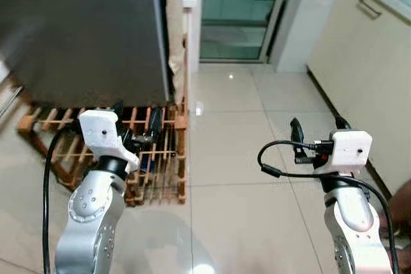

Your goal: Restocking fridge

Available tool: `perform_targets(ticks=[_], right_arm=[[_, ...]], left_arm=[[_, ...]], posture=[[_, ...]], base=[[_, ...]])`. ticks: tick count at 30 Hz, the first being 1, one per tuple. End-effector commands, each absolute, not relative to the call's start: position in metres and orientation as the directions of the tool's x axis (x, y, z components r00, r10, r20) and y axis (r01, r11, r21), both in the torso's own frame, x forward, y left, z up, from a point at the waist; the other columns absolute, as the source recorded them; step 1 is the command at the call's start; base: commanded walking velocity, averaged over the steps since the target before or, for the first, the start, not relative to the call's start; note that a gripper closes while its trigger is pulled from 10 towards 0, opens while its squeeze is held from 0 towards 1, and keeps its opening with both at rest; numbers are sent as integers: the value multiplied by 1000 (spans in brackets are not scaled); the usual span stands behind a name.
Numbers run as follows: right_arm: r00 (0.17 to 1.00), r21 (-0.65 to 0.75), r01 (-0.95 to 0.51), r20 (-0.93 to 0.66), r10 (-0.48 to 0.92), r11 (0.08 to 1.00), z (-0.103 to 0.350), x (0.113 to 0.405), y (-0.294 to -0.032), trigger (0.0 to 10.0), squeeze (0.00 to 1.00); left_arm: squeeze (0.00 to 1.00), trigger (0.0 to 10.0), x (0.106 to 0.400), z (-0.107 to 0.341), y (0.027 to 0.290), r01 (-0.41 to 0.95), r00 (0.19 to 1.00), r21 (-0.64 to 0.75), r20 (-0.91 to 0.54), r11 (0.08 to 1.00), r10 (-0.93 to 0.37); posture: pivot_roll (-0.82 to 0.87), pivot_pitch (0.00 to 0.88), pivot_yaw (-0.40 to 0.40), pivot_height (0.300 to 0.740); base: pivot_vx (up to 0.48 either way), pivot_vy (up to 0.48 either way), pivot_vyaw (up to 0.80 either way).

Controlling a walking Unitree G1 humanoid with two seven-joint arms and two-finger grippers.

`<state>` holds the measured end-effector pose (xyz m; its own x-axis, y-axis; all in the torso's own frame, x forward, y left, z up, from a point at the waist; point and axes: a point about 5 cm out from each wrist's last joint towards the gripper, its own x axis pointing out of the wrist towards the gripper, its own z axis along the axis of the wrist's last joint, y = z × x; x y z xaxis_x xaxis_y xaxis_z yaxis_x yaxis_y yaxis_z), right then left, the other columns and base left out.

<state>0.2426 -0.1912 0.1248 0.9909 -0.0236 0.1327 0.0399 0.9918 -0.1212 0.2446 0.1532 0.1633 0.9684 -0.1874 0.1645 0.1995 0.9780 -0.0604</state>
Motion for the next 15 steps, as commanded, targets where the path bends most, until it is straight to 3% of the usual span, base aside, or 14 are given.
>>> perform_targets(ticks=[1,13,15], right_arm=[[993,-133,57,108,-43,989,123,246,-198,10000,0],[984,-150,107,158,-83,983,135,273,-207,10000,0],[981,-159,109,179,-80,981,143,278,-210,10000,0]], left_arm=[[0,10000,246,169,147,243,956,-42,178,969,-232],[0,10000,266,176,130,297,946,-149,178,943,-270],[0,10000,277,175,133,241,963,-160,164,957,-215]], posture=[[-33,0,-8,740],[-76,0,-10,740],[-91,0,-29,740]], base=[[472,0,0],[477,0,0],[0,0,0]])
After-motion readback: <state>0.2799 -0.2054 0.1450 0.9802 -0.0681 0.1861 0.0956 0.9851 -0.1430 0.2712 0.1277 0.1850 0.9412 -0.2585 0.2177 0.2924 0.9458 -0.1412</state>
